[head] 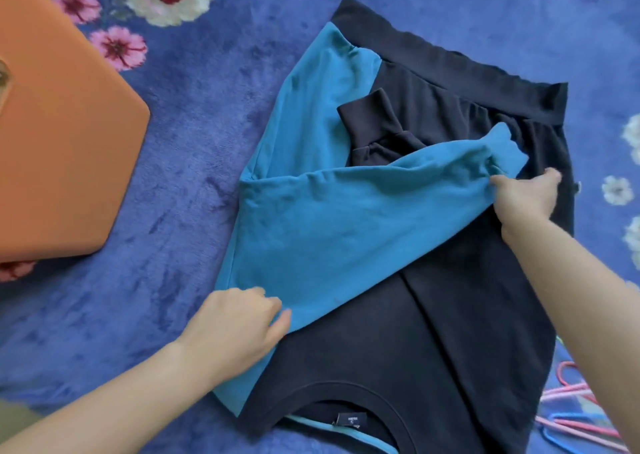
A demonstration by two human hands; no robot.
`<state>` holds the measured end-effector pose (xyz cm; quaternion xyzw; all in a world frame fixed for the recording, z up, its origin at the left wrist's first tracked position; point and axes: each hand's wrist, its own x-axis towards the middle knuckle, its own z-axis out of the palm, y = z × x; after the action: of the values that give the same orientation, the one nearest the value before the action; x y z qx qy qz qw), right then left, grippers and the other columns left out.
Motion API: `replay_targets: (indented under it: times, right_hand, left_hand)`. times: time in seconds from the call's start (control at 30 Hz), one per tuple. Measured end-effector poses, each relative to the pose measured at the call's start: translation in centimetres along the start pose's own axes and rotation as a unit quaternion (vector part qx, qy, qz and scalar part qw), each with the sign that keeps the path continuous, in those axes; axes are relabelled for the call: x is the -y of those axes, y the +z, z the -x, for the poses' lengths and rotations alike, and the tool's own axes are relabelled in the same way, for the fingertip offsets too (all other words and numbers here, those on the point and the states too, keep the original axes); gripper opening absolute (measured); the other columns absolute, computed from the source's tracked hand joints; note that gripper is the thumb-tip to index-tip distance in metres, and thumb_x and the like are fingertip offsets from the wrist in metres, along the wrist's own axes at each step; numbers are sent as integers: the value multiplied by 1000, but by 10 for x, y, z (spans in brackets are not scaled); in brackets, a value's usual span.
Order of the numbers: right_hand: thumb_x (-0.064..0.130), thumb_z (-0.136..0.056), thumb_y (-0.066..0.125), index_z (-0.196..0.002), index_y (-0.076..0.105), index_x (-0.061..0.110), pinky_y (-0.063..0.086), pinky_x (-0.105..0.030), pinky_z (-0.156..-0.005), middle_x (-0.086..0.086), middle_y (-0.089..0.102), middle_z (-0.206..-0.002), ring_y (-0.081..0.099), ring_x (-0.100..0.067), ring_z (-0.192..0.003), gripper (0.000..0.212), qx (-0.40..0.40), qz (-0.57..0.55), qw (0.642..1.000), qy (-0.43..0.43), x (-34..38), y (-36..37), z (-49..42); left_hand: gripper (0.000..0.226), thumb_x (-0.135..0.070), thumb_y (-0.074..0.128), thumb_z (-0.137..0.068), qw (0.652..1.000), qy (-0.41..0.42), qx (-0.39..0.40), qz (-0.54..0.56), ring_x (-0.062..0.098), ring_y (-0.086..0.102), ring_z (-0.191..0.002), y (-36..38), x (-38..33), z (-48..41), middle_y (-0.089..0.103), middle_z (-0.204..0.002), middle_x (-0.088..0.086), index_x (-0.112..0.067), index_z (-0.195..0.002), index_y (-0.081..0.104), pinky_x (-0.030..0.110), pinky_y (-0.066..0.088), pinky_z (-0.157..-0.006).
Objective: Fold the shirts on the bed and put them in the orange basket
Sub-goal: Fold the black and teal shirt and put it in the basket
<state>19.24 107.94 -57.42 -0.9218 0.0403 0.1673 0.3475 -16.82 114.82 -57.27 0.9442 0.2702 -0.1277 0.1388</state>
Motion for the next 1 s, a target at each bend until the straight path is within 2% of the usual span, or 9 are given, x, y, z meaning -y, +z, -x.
replay_targets:
  times: [0.03, 0.1, 0.13, 0.2, 0.33, 0.53, 0.77, 0.87, 1.0]
  right_hand:
    - [18, -88, 61, -150, 18, 12, 33, -39, -106, -4, 34, -141, 35, -24, -130, 76, -29, 96, 994, -50, 0, -2, 6]
    - [26, -88, 59, -152, 9, 16, 19, -46, -111, -10, 16, -155, 17, -28, -141, 82, -37, 211, 952, -217, 1, 3, 24]
    - [31, -89, 57, -153, 9, 20, 13, -46, -113, -10, 10, -157, 10, -27, -144, 80, -9, 240, 924, -296, 0, 9, 34]
    - [41, -92, 51, -152, 9, 31, 1, -47, -115, -9, -1, -160, -3, -27, -147, 75, 77, 301, 865, -393, -11, 22, 50]
    - [60, -94, 23, -150, -5, 38, -9, -47, -116, -4, -16, -159, -17, -26, -146, 67, 158, 431, 794, -399, -53, 40, 56]
    - [56, -92, 12, -150, -3, 27, 1, -44, -118, -10, -1, -160, -2, -27, -148, 67, 169, 424, 795, -398, -109, 14, 81]
    - [60, -90, 22, -151, 9, 25, 1, -35, -116, -1, 8, -158, 11, -25, -147, 71, 253, 465, 724, -442, -173, -65, 129]
    - [60, -84, 41, -152, 17, 14, 12, -38, -115, -6, 18, -158, 15, -23, -146, 85, 263, 449, 722, -456, -194, -107, 150]
    - [61, -67, 58, -149, 20, 2, 15, -42, -114, -16, 21, -156, 15, -29, -145, 108, 301, 488, 670, -472, -227, -147, 175]
  left_hand:
    - [36, -38, 38, -84, 997, 12, -72, 22, 23, 59, -52, 2, -5, -8, 55, -66, 0, -22, -71, 68, 31, 41, -39]
    - [43, -36, 40, -88, 989, 39, -141, 38, 30, 60, -103, 12, -13, -20, 59, -113, 13, -12, -113, 67, 40, 48, -81]
    - [54, -40, 39, -89, 990, 43, -133, 31, 35, 44, -127, 15, -17, -27, 46, -137, 19, -11, -133, 53, 44, 36, -100]
    - [67, -52, 33, -91, 994, 7, -108, 1, 41, 13, -143, 31, -17, -38, 18, -155, 21, -17, -148, 29, 53, 15, -111]
    - [71, -64, 23, -88, 991, -108, -74, -26, 39, 2, -144, 58, 5, -48, 10, -156, 21, -31, -150, 13, 57, -1, -109]
    - [72, -60, 23, -90, 991, -115, -67, -11, 33, -2, -145, 61, 3, -38, 8, -157, 21, -23, -151, 13, 43, -8, -114]
    - [74, -61, 11, -95, 995, 50, 71, -41, 18, -5, -147, 62, 2, 40, 20, -157, 12, -13, -150, 23, 36, 2, -116]
    - [82, -66, 26, -91, 989, 116, 86, -40, 18, 0, -146, 50, 14, 60, 21, -156, 12, -9, -149, 25, 33, 2, -116]
    - [105, -51, 57, -62, 968, 205, 115, -86, 29, 9, -145, 36, 25, 74, 20, -155, 20, -2, -149, 23, 38, 9, -114]
